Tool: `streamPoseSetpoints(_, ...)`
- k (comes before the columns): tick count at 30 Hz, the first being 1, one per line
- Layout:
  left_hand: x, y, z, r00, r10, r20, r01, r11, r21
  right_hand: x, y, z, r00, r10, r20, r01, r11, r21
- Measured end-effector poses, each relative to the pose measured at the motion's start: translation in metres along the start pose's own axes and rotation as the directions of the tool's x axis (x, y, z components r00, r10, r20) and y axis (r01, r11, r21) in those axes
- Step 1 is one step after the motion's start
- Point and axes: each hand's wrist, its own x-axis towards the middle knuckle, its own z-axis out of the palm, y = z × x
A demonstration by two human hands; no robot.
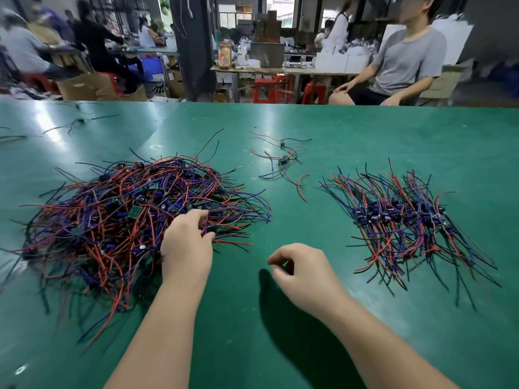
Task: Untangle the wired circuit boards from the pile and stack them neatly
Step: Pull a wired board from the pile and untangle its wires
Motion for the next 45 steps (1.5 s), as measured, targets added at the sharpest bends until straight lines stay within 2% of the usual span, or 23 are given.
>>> streamPoseSetpoints(3, -0.002, 0.0, -0.004, 0.999, 0.018, -0.039, -0.021, 0.995, -0.1, 0.001, -0.003, -0.001, 1.0, -0.012, -0.012, 0.013, 0.997, 0.071)
streamPoseSetpoints(7, -0.002, -0.002, -0.003, 0.997, 0.075, 0.029, -0.076, 0.997, 0.033, 0.001, 0.0, -0.006, 1.0, 0.003, -0.012, -0.002, 0.993, 0.115)
streamPoseSetpoints(13, -0.002, -0.003, -0.003, 0.988, 0.096, 0.118, -0.108, 0.989, 0.101, 0.002, 0.002, -0.011, 0.999, 0.032, -0.001, -0.032, 0.987, 0.16)
streamPoseSetpoints(15, 0.0, -0.004, -0.007, 0.99, 0.038, 0.134, -0.038, 0.999, 0.0, 0.002, 0.001, -0.011, 0.999, 0.04, 0.002, -0.039, 0.985, 0.17)
streamPoseSetpoints(17, 0.0, 0.0, -0.01, 0.985, -0.021, 0.169, 0.051, 0.984, -0.171, 0.002, 0.0, -0.011, 0.999, 0.052, 0.013, -0.054, 0.98, 0.191)
streamPoseSetpoints(18, 0.0, 0.004, -0.011, 0.982, -0.036, 0.186, 0.089, 0.954, -0.287, 0.002, -0.001, -0.012, 0.997, 0.067, 0.025, -0.071, 0.974, 0.215)
streamPoseSetpoints(20, -0.003, 0.015, -0.014, 0.977, -0.021, 0.214, 0.138, 0.824, -0.55, 0.003, -0.003, -0.013, 0.989, 0.128, 0.068, -0.143, 0.932, 0.334)
streamPoseSetpoints(21, -0.006, 0.021, -0.017, 0.973, 0.02, 0.232, 0.141, 0.739, -0.658, 0.003, -0.005, -0.014, 0.982, 0.16, 0.102, -0.189, 0.876, 0.445)
streamPoseSetpoints(22, -0.009, 0.027, -0.019, 0.96, 0.088, 0.264, 0.142, 0.661, -0.737, 0.003, -0.008, -0.015, 0.972, 0.186, 0.145, -0.236, 0.773, 0.589)
streamPoseSetpoints(24, -0.018, 0.035, -0.023, 0.888, 0.282, 0.363, 0.171, 0.531, -0.83, 0.006, -0.013, -0.02, 0.941, 0.206, 0.268, -0.333, 0.429, 0.84)
streamPoseSetpoints(25, -0.024, 0.038, -0.024, 0.827, 0.381, 0.414, 0.202, 0.485, -0.851, 0.007, -0.014, -0.024, 0.92, 0.201, 0.337, -0.381, 0.254, 0.889)
streamPoseSetpoints(26, -0.029, 0.04, -0.023, 0.759, 0.465, 0.457, 0.227, 0.468, -0.854, 0.008, -0.014, -0.029, 0.901, 0.181, 0.393, -0.417, 0.12, 0.901)
streamPoseSetpoints(27, -0.033, 0.042, -0.021, 0.702, 0.519, 0.488, 0.226, 0.488, -0.843, 0.009, -0.013, -0.033, 0.893, 0.159, 0.421, -0.431, 0.031, 0.902)
streamPoseSetpoints(29, -0.037, 0.045, -0.015, 0.646, 0.554, 0.526, 0.171, 0.566, -0.807, 0.011, -0.009, -0.041, 0.904, 0.149, 0.4, -0.399, -0.04, 0.916)
streamPoseSetpoints(32, -0.037, 0.043, -0.011, 0.634, 0.525, 0.567, 0.15, 0.636, -0.757, 0.012, -0.006, -0.048, 0.935, 0.21, 0.286, -0.281, -0.053, 0.958)
streamPoseSetpoints(35, -0.037, 0.042, -0.011, 0.643, 0.479, 0.598, 0.173, 0.67, -0.722, 0.014, -0.002, -0.05, 0.947, 0.251, 0.203, -0.21, 0.002, 0.978)
streamPoseSetpoints(39, -0.038, 0.048, -0.007, 0.742, 0.315, 0.592, 0.321, 0.607, -0.726, 0.01, -0.002, -0.049, 0.968, 0.181, 0.173, -0.193, 0.102, 0.976)
streamPoseSetpoints(42, -0.041, 0.05, 0.0, 0.845, 0.217, 0.489, 0.23, 0.678, -0.698, 0.007, -0.004, -0.042, 0.971, 0.133, 0.197, -0.222, 0.211, 0.952)
streamPoseSetpoints(45, -0.045, 0.05, 0.007, 0.895, 0.199, 0.4, 0.172, 0.673, -0.72, 0.006, -0.007, -0.038, 0.97, 0.119, 0.21, -0.232, 0.219, 0.948)
